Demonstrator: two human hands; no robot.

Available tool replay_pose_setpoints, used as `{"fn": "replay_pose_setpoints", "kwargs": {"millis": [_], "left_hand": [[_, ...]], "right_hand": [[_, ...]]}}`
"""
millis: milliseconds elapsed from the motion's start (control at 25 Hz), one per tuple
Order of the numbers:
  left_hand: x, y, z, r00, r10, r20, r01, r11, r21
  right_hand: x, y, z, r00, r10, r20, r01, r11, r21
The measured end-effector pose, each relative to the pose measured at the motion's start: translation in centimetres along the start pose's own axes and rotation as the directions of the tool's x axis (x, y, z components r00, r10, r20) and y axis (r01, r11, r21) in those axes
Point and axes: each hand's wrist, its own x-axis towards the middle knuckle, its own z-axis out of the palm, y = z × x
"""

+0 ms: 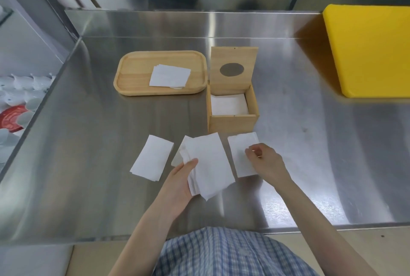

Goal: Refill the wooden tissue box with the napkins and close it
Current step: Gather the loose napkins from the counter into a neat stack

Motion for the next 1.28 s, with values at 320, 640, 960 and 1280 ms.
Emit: {"fn": "replay_pose_setpoints", "kwargs": {"millis": [320, 640, 960, 1280], "left_hand": [[-0.2, 0.1, 0.0, 0.998, 0.002, 0.058, -0.007, 0.996, 0.085], [-0.6, 0.0, -0.2, 0.999, 0.041, -0.024, -0.039, 0.996, 0.077], [-0.8, 0.2, -0.3, 0.992, 0.021, -0.123, -0.012, 0.998, 0.068], [-1.0, 0.5, -0.8, 0.997, 0.004, -0.074, -0.002, 1.000, 0.027]], "right_hand": [[2.3, 1.0, 1.4, 0.977, 0.055, -0.207, -0.142, 0.892, -0.429], [2.9, 1.6, 1.3, 0.980, 0.149, -0.134, -0.184, 0.936, -0.299], [0.7, 0.0, 0.7, 0.999, 0.045, 0.011, -0.046, 0.979, 0.197], [-3.6, -5.2, -0.8, 0.951, -0.255, 0.174, 0.103, 0.793, 0.600]]}}
